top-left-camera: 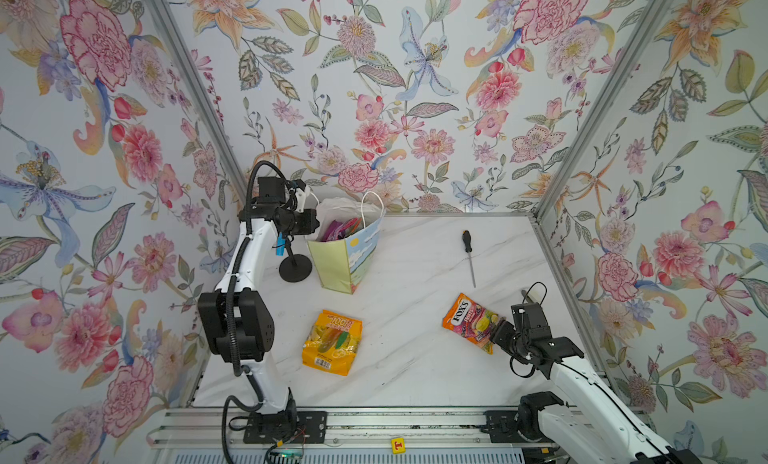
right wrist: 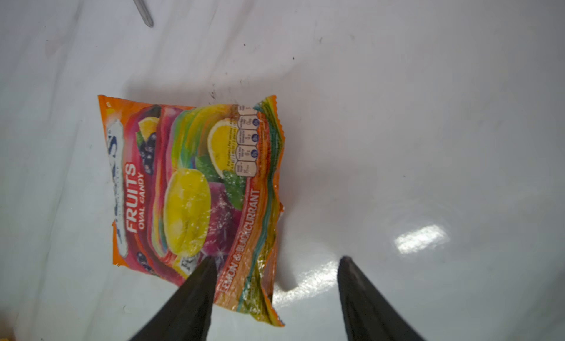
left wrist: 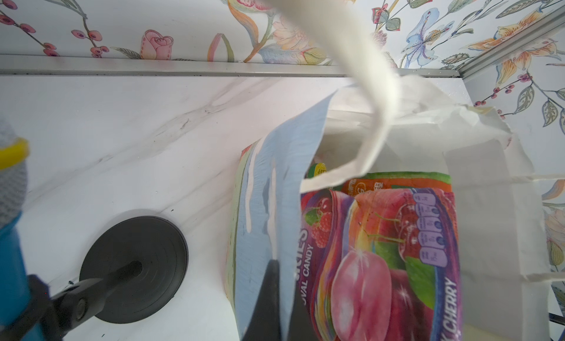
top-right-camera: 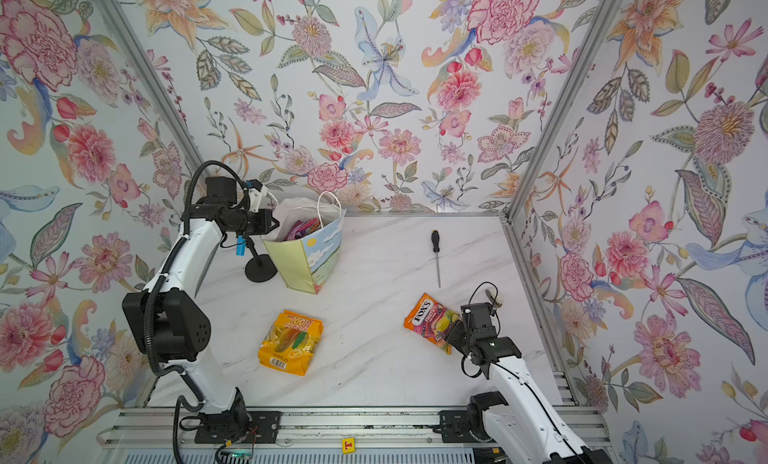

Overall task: Place the snacks into the paper bag
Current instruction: 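Move the right gripper back to the orange Fruits packet, then lower the right gripper onto the Fruits packet edge to grasp it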

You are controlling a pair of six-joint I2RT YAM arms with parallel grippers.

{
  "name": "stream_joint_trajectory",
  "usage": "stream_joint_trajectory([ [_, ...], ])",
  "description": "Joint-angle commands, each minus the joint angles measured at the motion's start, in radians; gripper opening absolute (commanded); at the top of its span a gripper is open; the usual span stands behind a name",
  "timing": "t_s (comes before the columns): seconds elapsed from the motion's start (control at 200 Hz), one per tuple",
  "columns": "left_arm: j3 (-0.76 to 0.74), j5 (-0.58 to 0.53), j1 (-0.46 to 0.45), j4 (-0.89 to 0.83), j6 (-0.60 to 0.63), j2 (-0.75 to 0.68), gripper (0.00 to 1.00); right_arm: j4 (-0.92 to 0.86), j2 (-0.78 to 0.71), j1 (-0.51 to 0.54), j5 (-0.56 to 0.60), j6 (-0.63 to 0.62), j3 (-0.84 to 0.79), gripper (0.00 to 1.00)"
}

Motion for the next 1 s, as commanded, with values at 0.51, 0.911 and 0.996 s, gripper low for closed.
stream_joint_trajectory([
  [0.51,-0.004,-0.002,0.016,0.024,-0.009,-0.047,0.03,0.442,-0.123,-0.119,-0.28,0.146,-0.287,0.34],
  [0.911,-0.004,-0.002,0.016,0.025,-0.01,-0.045,0.03,0.66,0.039,-0.127,-0.361,0.162,-0.308,0.0],
  [0.996,-0.004,0.0,0.016,0.025,-0.01,-0.045,0.03,0.643,0.019,-0.128,-0.356,0.148,-0.283,0.0],
])
